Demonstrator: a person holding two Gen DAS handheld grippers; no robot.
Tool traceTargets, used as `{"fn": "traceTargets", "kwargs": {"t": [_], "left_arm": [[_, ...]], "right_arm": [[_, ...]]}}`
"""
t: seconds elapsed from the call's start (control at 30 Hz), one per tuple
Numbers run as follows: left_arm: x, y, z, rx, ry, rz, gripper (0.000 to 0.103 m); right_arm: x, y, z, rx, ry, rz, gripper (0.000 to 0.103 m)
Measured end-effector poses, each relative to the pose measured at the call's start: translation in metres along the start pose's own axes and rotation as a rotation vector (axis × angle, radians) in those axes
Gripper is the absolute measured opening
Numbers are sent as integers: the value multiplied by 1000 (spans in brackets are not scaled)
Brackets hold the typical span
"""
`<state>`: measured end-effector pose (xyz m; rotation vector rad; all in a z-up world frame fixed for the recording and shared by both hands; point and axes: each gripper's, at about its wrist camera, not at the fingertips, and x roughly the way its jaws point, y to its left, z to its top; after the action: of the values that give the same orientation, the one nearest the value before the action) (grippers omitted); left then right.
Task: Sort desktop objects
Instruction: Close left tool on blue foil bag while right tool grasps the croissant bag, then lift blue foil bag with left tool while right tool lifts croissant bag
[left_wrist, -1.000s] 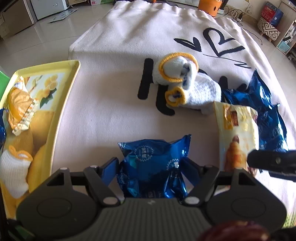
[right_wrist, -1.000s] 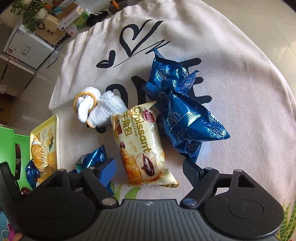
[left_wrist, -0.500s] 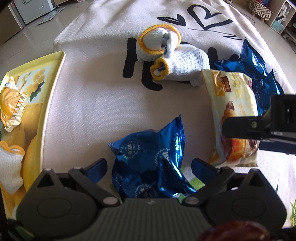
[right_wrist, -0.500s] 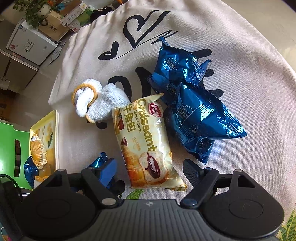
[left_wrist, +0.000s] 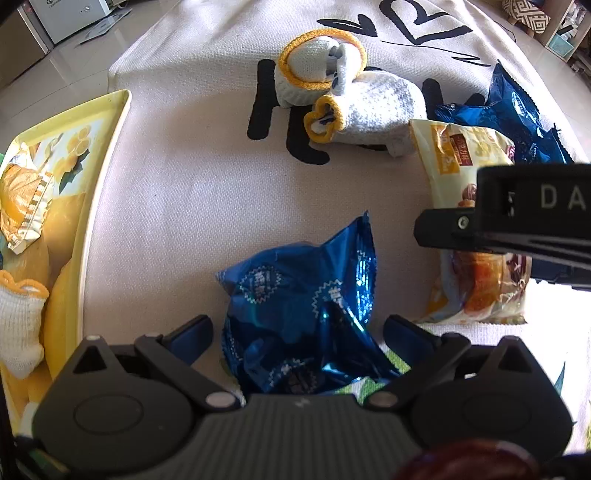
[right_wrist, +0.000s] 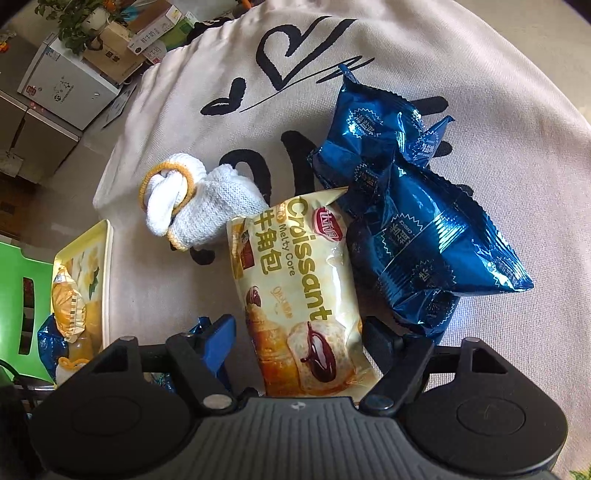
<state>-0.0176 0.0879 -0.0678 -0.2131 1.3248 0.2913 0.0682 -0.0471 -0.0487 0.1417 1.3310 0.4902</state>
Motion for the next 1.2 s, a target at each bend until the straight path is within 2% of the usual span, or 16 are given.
{"fn": "traceTargets", "kwargs": {"t": [0.03, 0.07, 0.17, 0.43, 0.53, 0.6, 0.77, 0.97, 1.2], "left_arm": [[0, 0, 0, -2, 0, 0, 102], [0, 0, 0, -3, 1, 0, 102], [-1, -2, -1, 2, 1, -2, 102], [-6, -1, -3, -27, 15, -36, 102], [-4, -2, -2, -32, 21, -27, 102], [-3, -4, -1, -23, 22, -13, 102], [-2, -8, 2, -14, 19, 1, 103], [-1, -11, 4, -20, 13, 3, 103], [0, -13, 7, -24, 13, 5, 103]], "right_arm": [[-1, 1, -1, -14, -7, -5, 59], [-2, 2, -1, -21, -3, -2, 57], [-6, 1, -1, -21, 48, -39, 55], [-25, -15, -14, -71, 112, -132, 55], [-19, -27, -14, -39, 125, -151, 59], [-16, -28, -13, -21, 127, -133, 70], [-10, -19, -14, -76, 130, -150, 81], [-8, -15, -14, -135, 91, -214, 82], [-6, -15, -13, -158, 82, -233, 82]]}}
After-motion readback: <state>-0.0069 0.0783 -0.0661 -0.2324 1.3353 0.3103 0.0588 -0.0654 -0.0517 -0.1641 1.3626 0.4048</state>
